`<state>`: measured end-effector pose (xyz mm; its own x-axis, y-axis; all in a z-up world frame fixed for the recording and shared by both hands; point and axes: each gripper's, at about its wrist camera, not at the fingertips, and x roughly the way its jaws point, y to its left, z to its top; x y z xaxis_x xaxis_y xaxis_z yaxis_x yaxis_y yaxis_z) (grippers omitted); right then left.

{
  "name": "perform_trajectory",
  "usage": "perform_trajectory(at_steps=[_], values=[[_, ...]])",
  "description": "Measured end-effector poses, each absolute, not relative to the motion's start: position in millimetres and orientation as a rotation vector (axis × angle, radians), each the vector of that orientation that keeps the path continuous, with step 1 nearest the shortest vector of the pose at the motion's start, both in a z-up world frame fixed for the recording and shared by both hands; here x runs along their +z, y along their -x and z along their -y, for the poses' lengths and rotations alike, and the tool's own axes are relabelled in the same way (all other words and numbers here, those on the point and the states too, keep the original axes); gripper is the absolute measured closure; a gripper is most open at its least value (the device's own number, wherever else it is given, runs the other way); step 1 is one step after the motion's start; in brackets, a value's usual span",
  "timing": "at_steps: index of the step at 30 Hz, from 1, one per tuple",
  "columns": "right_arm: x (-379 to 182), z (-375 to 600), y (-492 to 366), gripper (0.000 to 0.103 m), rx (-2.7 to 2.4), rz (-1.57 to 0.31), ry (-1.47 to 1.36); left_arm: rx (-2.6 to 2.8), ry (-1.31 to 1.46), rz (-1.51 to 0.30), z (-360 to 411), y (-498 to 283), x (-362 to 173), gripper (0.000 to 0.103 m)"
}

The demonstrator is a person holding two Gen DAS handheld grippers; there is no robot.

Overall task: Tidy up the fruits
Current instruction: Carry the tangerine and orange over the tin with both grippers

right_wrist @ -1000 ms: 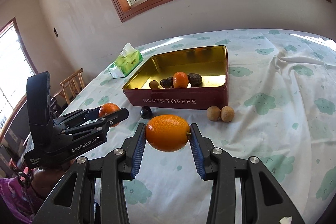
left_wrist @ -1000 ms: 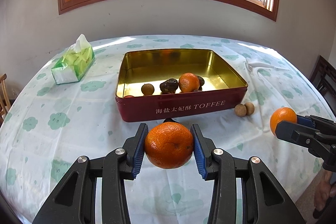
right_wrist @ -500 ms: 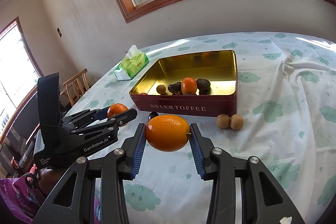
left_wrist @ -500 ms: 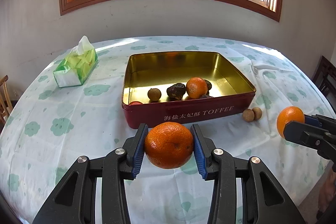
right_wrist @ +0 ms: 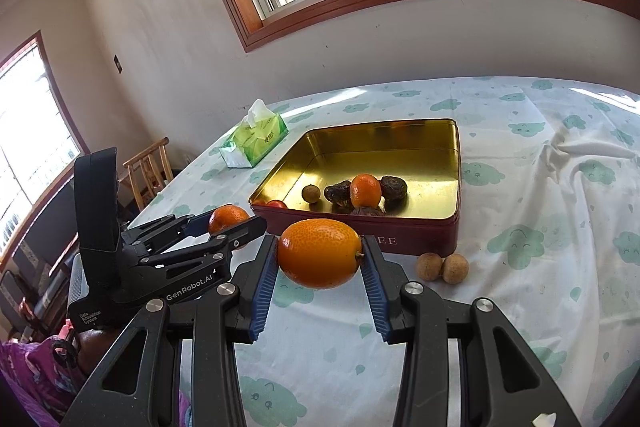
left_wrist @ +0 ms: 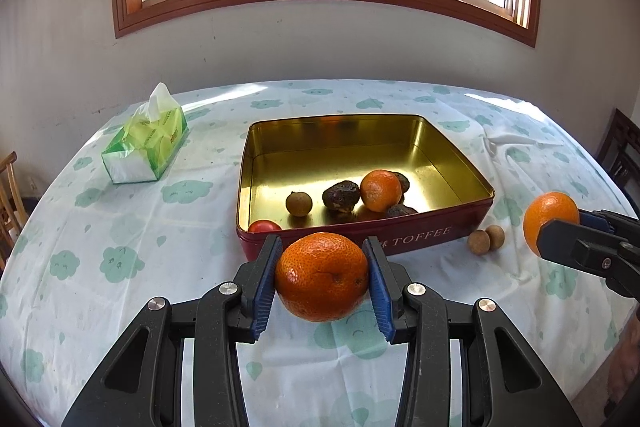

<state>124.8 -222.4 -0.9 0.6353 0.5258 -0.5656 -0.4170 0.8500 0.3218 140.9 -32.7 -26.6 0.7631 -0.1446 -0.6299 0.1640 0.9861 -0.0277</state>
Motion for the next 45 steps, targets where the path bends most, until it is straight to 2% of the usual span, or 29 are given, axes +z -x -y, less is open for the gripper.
perform_trajectory(at_steps=[36,45], values=[[0.5,229.6,-196.7,0.064,0.508,-0.656,-0.22,-0.161,-0.02,-0.65,45.9,-210.1,-14.1,0.06],[-4.7,231.6,-224.6,0.064,0.487,-0.696,-0.264,-0.148,-0.044,-0.662,48.6,-235.3,-16.2,0.06]])
